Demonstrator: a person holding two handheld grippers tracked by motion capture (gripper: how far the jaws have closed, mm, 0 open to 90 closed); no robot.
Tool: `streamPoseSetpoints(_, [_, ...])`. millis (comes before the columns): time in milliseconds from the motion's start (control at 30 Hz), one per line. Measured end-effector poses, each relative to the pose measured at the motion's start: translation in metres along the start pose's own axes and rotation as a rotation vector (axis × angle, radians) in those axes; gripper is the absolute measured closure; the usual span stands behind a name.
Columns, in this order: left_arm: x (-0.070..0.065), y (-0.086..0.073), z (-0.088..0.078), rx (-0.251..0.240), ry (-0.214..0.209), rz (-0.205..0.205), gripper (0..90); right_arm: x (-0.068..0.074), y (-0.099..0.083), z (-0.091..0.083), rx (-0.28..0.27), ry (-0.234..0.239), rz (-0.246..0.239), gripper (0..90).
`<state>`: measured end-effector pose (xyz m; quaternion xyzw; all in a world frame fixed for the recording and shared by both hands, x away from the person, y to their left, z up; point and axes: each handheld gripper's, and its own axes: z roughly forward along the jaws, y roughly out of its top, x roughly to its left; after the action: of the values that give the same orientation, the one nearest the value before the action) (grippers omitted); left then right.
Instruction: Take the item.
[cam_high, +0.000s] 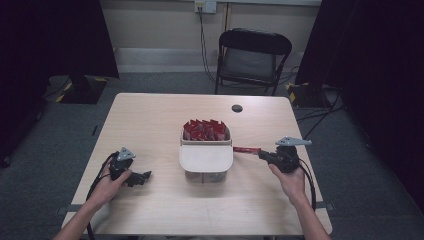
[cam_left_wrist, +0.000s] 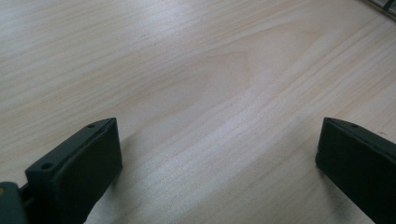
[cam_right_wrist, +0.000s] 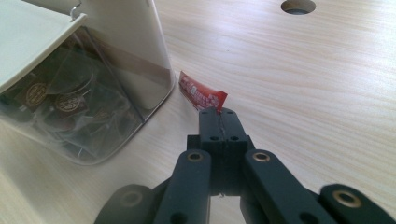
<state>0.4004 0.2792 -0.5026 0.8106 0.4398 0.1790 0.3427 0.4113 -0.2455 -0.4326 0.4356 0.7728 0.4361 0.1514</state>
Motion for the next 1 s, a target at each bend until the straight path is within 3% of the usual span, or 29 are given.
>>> streamPoseSetpoints(367, [0.000,0.000,0.000,0.000,0.000,0.000,0.0,-0.005,-0.002,0.014,0.018,-0.002,0.009,90.0])
streamPoseSetpoints(733, [0.000,0.000,0.000,0.001,0.000,0.001,0.0,0.000,-0.008,0.040,0.118,-0.003,-0.022,90.0])
streamPoseSetpoints(900, [0.000,0.000,0.000,0.001,0.000,0.001,0.0,-0.002,-0.011,0.043,0.124,-0.001,0.002,89.5])
streamPoseSetpoints(1000, [0.000,0.000,0.000,0.001,0.000,0.000,0.0,-0.003,-0.013,0.044,0.126,-0.004,0.014,83.7])
